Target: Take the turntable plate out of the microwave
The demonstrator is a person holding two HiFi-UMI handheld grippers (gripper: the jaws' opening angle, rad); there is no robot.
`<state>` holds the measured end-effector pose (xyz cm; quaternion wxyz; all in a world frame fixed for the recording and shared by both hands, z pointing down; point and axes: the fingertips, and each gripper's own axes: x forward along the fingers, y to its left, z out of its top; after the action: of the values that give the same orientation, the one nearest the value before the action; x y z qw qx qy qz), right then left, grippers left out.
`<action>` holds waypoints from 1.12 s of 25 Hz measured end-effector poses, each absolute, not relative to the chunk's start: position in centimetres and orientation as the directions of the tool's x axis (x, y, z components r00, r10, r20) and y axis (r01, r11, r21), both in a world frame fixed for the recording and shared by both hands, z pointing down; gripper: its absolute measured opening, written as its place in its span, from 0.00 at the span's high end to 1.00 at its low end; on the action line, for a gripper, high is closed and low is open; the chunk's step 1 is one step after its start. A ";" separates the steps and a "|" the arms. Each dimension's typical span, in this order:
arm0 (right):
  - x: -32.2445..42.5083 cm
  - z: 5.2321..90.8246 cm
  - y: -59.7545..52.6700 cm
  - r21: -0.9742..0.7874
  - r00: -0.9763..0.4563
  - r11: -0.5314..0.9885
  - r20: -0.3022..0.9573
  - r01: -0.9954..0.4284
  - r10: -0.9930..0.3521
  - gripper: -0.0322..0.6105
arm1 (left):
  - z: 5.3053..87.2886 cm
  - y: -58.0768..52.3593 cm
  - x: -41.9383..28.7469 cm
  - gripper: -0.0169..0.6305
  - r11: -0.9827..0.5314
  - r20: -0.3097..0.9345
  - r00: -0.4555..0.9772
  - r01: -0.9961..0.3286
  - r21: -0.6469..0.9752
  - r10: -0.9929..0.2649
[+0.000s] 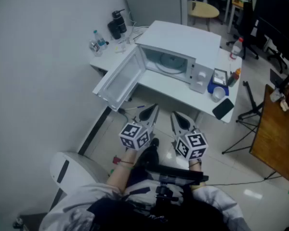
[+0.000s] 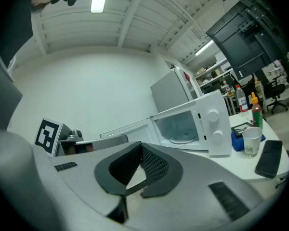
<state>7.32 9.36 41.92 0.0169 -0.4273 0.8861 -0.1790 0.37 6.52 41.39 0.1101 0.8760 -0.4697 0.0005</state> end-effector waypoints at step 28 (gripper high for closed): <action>3.0 54.3 -16.4 -0.582 -0.515 0.203 0.441 -0.788 -0.735 0.83 | 49.7 -18.6 -4.9 0.96 -0.609 0.201 0.675 -0.732 0.306 -0.710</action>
<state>2.96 -16.38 54.31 -0.0329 -0.4914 0.7748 -0.3964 -4.94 -18.65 49.69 0.1839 0.8965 -0.4019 0.0295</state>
